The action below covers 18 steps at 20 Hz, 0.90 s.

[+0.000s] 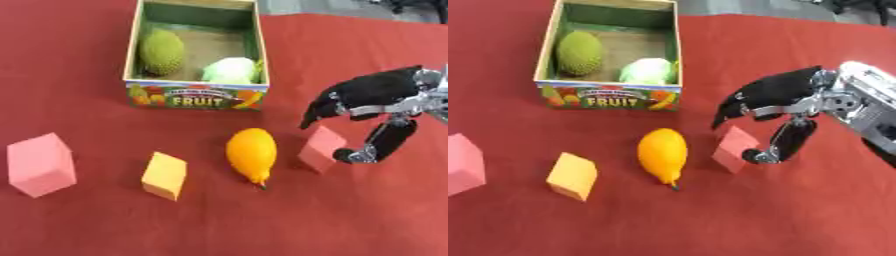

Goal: Pick up objects on the table and place them in the box.

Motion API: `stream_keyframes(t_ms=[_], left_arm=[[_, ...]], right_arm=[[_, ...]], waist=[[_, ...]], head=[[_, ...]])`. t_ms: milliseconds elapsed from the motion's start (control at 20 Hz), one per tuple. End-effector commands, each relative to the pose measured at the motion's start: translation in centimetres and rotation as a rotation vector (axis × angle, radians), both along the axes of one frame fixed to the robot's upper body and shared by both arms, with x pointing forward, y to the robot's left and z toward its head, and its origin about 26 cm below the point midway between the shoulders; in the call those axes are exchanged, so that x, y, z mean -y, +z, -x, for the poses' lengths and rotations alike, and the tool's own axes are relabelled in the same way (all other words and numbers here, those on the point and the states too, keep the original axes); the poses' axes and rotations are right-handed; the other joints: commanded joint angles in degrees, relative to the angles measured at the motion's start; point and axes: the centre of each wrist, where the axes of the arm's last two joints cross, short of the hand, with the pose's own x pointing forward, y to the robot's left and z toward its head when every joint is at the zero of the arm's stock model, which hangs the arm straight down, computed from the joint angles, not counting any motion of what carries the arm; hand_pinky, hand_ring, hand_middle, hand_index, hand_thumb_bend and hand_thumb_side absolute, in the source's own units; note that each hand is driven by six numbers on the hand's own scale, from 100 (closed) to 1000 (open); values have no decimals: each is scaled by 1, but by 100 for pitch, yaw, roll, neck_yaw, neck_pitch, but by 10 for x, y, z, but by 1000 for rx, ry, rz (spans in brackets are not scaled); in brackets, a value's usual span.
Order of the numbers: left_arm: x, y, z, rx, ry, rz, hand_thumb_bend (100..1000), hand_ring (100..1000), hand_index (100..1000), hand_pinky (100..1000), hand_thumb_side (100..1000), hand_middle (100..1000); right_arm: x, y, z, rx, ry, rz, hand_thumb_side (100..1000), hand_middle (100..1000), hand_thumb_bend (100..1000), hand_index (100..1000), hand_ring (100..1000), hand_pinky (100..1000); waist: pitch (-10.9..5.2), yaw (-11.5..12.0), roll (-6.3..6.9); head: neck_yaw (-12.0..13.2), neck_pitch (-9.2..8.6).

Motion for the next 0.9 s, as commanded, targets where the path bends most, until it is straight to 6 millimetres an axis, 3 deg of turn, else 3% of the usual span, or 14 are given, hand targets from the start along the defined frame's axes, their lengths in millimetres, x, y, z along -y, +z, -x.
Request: stream_keyframes(t_ms=[50, 100, 250, 650, 900], left_arm=[[1, 8, 1, 23, -9, -18, 374, 787, 969, 751, 745, 740], [0, 8, 1, 22, -8, -17, 373, 787, 969, 751, 745, 740], [0, 8, 1, 22, -6, -14, 372, 788, 969, 751, 744, 741], [1, 8, 1, 20, -12, -11, 367, 789, 970, 752, 743, 741], [2, 7, 1, 18, -15, -6, 364, 789, 970, 752, 742, 740]], right_arm=[[4, 7, -1, 6, -9, 22, 296, 819, 173, 900, 893, 927], [4, 7, -1, 6, -12, 23, 278, 831, 187, 908, 896, 928], [5, 11, 0, 24, -21, 36, 100, 867, 288, 934, 907, 934], [6, 15, 0, 55, -55, 73, 100, 888, 397, 967, 920, 947], [11, 13, -6, 81, -77, 118, 100, 890, 411, 968, 923, 948]], waist=[[-16, 6, -63], [-14, 6, -64], [-11, -5, -69], [2, -13, -73], [17, -3, -84]], head=[[-16, -71], [-11, -71], [-1, -69], [-5, -73], [-27, -87]])
